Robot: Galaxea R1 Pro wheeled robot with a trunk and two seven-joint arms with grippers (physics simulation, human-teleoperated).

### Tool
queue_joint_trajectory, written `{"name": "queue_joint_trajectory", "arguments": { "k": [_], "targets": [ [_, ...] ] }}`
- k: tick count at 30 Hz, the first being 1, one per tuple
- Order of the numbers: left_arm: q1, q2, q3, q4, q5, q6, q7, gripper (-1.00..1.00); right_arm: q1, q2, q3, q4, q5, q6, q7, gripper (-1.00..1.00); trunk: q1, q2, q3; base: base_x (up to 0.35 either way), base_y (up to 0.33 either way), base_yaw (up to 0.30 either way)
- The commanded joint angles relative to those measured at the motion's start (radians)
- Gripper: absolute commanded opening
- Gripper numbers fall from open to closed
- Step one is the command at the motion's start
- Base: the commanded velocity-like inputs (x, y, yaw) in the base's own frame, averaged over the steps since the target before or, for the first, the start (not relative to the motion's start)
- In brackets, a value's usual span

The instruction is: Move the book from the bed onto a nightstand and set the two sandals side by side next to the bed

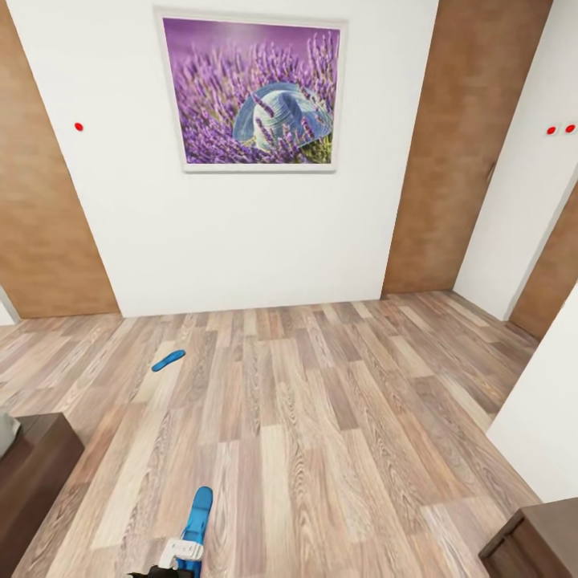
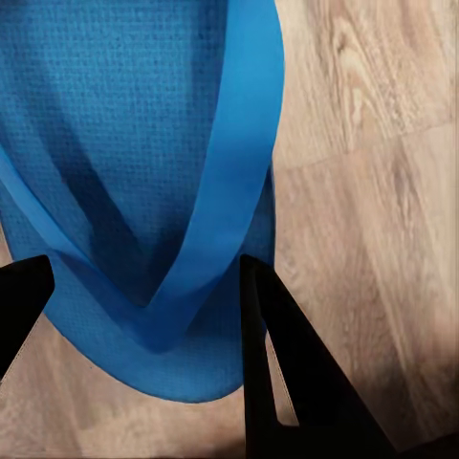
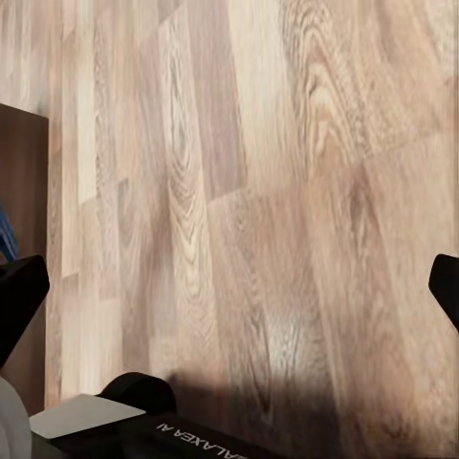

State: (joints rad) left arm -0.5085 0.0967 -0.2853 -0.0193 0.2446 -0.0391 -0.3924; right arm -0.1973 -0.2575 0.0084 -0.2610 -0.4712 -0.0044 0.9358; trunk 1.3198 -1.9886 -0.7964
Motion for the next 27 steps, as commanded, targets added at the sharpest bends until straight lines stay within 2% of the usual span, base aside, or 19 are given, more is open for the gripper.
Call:
{"name": "queue_joint_trajectory", "arguments": {
  "k": [1,27],
  "targets": [
    [-0.001,0.0,-0.008,0.001,0.008,-0.004,-0.003,-1.0,-0.001,0.0,0.001,0.001,-0.003,-0.001,0.003,1.0,0.0,0.0,-0.001,0.261,-0.074,0.0],
    [0.001,-0.002,-0.008,0.0,0.008,-0.004,-0.002,-1.0,-0.001,0.0,0.001,0.001,-0.003,-0.002,0.001,1.0,0.0,0.0,-0.001,0.261,-0.072,0.0]
  ]
}}
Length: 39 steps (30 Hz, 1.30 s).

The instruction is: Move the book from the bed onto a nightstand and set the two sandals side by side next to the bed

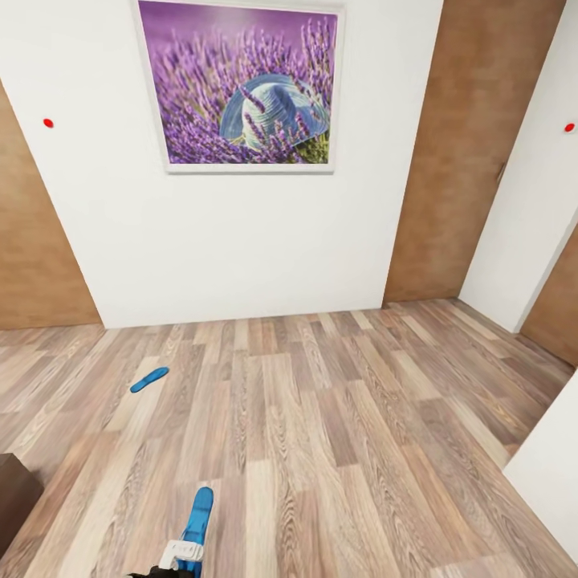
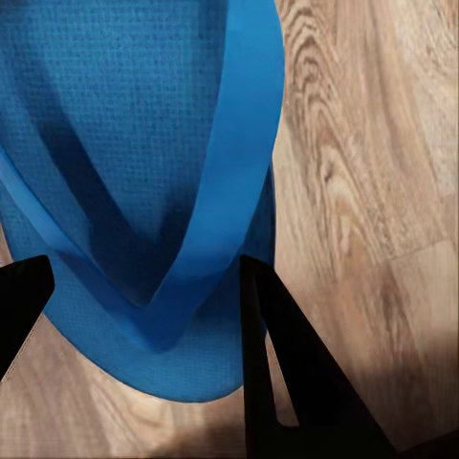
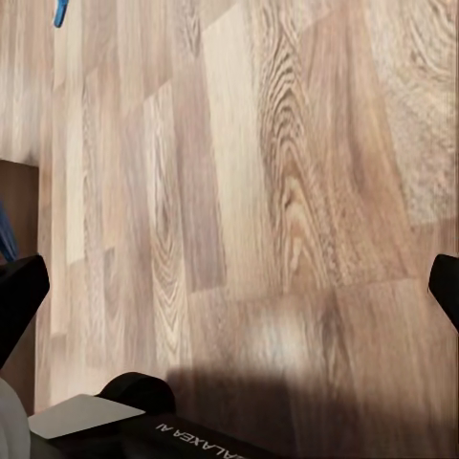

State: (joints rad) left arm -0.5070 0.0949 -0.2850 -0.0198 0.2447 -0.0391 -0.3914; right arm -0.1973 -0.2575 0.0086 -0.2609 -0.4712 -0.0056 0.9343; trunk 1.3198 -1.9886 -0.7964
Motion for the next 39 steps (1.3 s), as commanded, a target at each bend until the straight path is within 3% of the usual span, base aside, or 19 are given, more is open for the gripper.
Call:
{"name": "queue_joint_trajectory", "arguments": {
  "k": [1,25,39],
  "targets": [
    [-0.001,0.0,-0.008,0.001,0.008,-0.004,-0.003,-1.0,-0.001,0.0,0.001,0.001,-0.003,-0.001,0.003,1.0,0.0,0.0,-0.001,0.261,-0.072,0.0],
    [-0.001,0.002,-0.006,0.001,0.013,-0.004,0.0,-1.0,-0.001,0.001,0.002,0.001,-0.003,-0.001,0.003,1.0,0.0,0.0,-0.001,0.297,-0.033,0.002],
    [-0.001,0.001,-0.006,0.001,0.013,-0.004,0.0,-1.0,-0.001,0.001,0.002,0.001,-0.003,-0.001,0.003,1.0,0.0,0.0,-0.003,0.332,0.0,0.155]
  ]
}}
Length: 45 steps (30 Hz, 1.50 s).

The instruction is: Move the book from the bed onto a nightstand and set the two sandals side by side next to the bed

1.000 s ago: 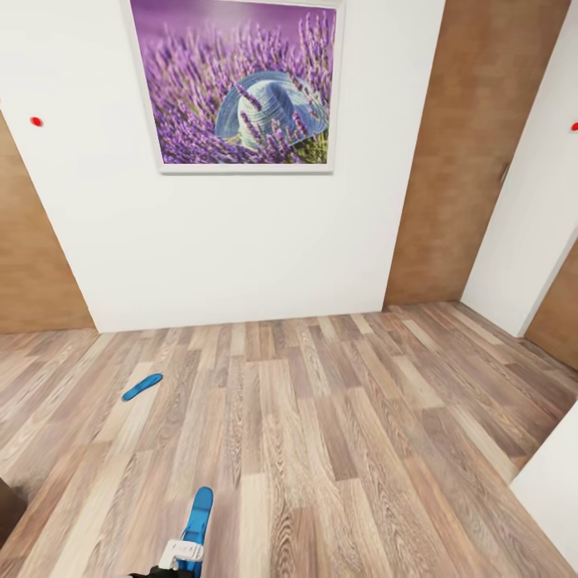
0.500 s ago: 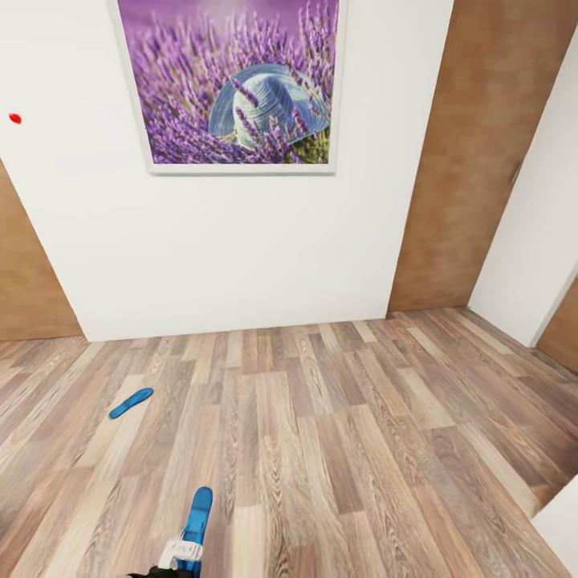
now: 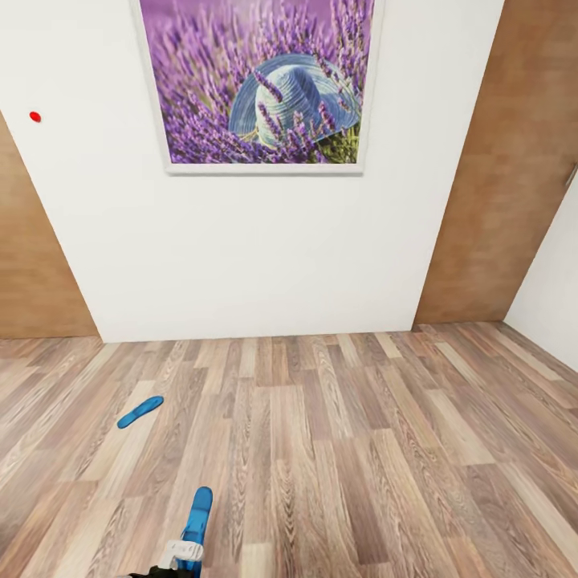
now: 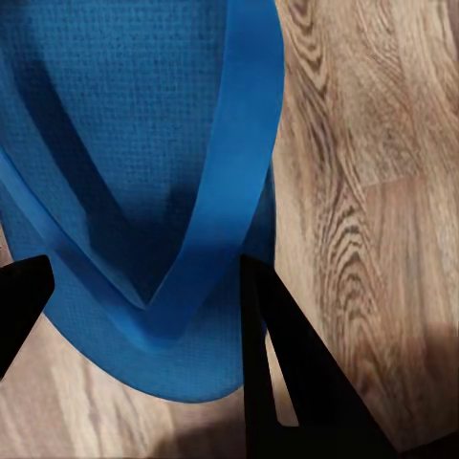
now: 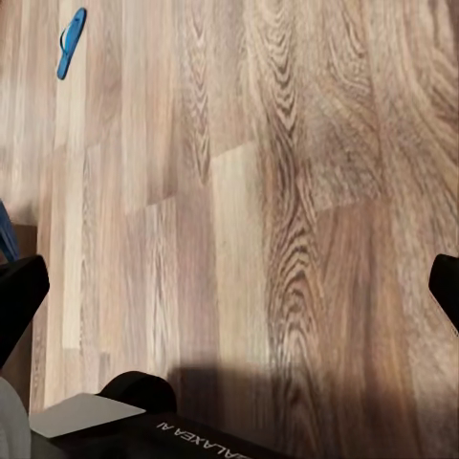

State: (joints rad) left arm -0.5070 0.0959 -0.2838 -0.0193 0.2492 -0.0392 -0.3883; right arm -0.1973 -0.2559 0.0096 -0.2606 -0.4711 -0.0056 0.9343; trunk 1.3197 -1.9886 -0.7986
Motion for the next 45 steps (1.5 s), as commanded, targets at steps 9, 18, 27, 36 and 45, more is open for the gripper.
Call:
{"name": "queue_joint_trajectory", "arguments": {
  "k": [9,18,27,36,45],
  "targets": [
    [-0.001,-0.001,-0.008,0.001,0.008,-0.004,-0.003,-1.0,-0.001,0.0,0.001,0.001,-0.003,-0.001,0.003,1.0,0.0,0.0,-0.001,0.332,0.0,0.004],
    [-0.001,-0.001,-0.009,0.001,0.007,-0.004,-0.003,-1.0,-0.001,0.0,0.001,0.0,-0.003,-0.001,0.003,1.0,0.0,0.0,-0.001,0.332,-0.007,0.0],
    [-0.001,-0.001,-0.009,0.001,0.007,-0.004,-0.003,-1.0,-0.001,0.001,0.001,0.001,-0.003,-0.001,0.003,1.0,0.0,0.0,-0.001,0.316,-0.125,0.0],
    [-0.001,-0.001,-0.009,0.001,0.007,-0.004,-0.003,-1.0,-0.001,0.001,0.001,0.0,-0.003,-0.001,0.003,1.0,0.0,0.0,-0.001,0.311,-0.142,0.136],
    [-0.001,-0.001,-0.008,0.001,0.007,-0.004,-0.003,-1.0,-0.001,0.0,0.001,0.0,-0.003,-0.001,0.003,1.0,0.0,0.0,-0.001,0.102,-0.06,0.279]
  ]
}}
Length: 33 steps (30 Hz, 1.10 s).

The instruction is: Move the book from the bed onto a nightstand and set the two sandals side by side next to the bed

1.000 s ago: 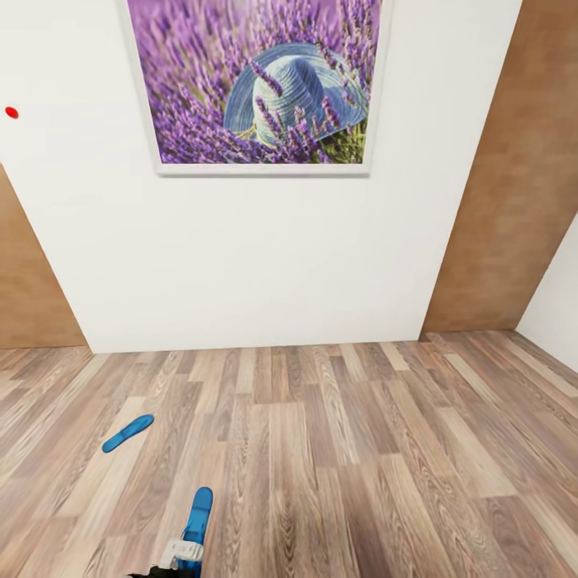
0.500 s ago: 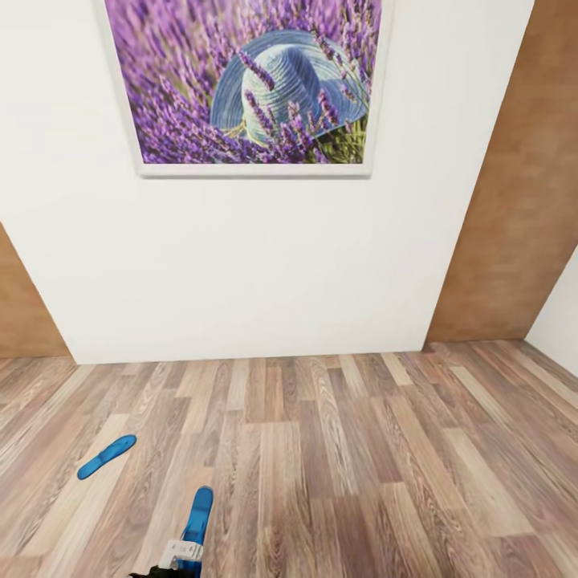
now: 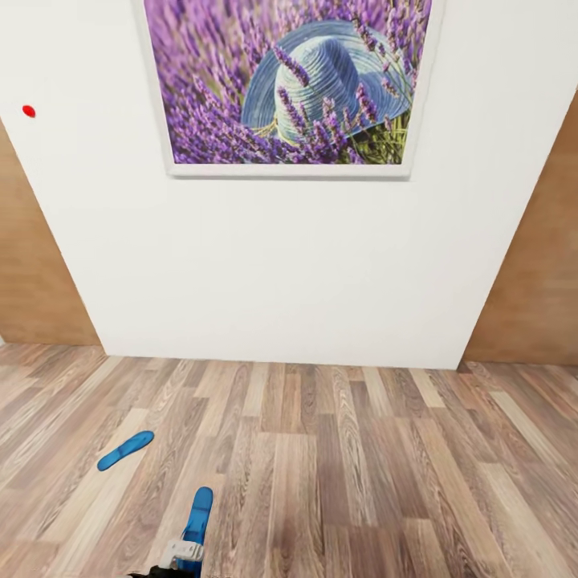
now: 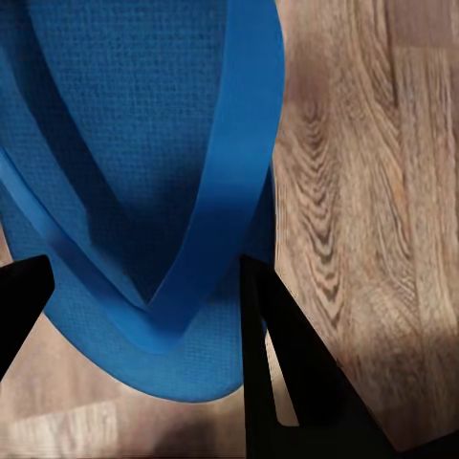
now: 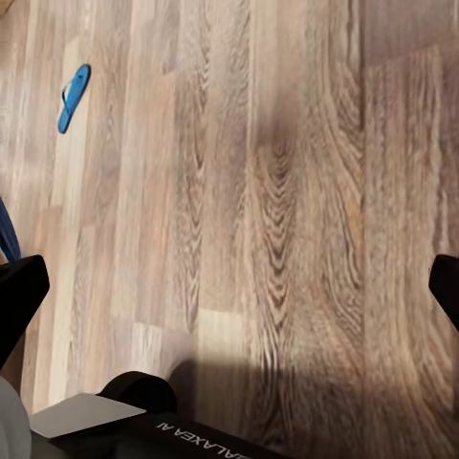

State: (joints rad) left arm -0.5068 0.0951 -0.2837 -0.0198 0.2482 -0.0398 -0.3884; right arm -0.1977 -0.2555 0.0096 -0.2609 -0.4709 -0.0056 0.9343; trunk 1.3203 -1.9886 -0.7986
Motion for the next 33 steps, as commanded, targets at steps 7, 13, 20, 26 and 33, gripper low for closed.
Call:
{"name": "queue_joint_trajectory", "arguments": {
  "k": [7,13,20,26,33],
  "targets": [
    [-0.001,0.0,-0.009,0.001,0.008,-0.003,-0.003,-1.0,0.0,0.0,0.001,0.001,-0.003,-0.001,0.003,1.0,0.0,0.0,-0.001,0.003,-0.002,0.285],
    [-0.001,0.0,-0.009,0.001,0.008,-0.003,-0.003,-1.0,0.0,0.0,0.001,0.0,-0.003,-0.001,0.003,1.0,0.0,0.0,-0.001,0.0,0.0,0.285],
    [-0.001,0.0,-0.008,0.001,0.008,-0.005,-0.004,-1.0,0.0,0.0,0.001,0.0,-0.003,-0.001,0.003,1.0,0.0,0.0,-0.001,0.116,-0.042,0.205],
    [-0.001,0.0,-0.009,0.001,0.008,-0.005,-0.004,-1.0,0.0,0.001,0.001,0.001,-0.003,-0.001,0.003,1.0,0.0,0.0,-0.001,0.291,-0.109,0.017],
    [-0.001,0.0,-0.008,0.001,0.008,-0.005,-0.003,-1.0,0.0,0.001,0.001,0.001,-0.003,-0.001,0.003,1.0,0.0,0.0,-0.001,0.275,-0.184,0.001]
  ]
}}
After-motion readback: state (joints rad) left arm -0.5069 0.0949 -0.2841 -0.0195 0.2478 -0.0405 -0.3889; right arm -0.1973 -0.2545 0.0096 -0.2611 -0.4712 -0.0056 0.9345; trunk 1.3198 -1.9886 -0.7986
